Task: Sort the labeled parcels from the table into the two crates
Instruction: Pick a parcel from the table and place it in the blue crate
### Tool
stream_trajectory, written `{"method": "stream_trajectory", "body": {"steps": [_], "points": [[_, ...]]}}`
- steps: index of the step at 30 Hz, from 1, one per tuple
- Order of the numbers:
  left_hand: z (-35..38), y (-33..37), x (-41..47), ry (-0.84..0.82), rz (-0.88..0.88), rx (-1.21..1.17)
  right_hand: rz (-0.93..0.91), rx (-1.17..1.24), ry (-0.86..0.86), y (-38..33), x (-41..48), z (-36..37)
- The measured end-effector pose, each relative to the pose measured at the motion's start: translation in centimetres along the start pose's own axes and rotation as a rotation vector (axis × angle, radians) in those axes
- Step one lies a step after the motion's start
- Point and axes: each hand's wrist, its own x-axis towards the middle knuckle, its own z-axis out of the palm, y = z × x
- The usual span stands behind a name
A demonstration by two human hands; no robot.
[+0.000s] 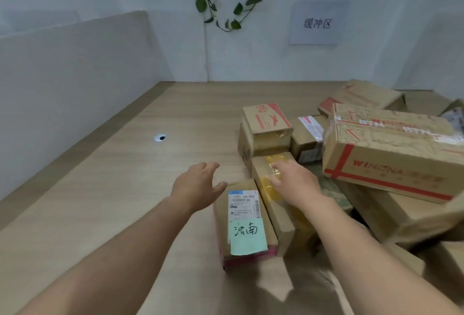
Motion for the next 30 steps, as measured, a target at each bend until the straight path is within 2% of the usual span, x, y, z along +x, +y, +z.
{"method": "stream_trajectory", "body": {"steps": [8,11,21,27,30], "points": [[2.2,2.1,0.7,-0.075,0.045,-0.037,0.102,0.008,0.063,2.8,-0.5,0.6],[2.5,3.4,0.5,-0.08,0.082,-0.056,0.148,0.02,0.036,3.8,-1.5,0.9],[1.2,9.7,0.1,-0.048,0.248,-0.085,0.143,0.007,0.015,6.1,-6.5,-0.5],[-1.1,15.1,0.3,0.043,0.349,-0.178,0.142,-0.062,0.165,8.3,-10.3,-3.3],[-2.6,18.0,0.4,0.047,0.377,-0.196,0.236,-0.06,0.296,9.7,-12.0,-5.7]]}}
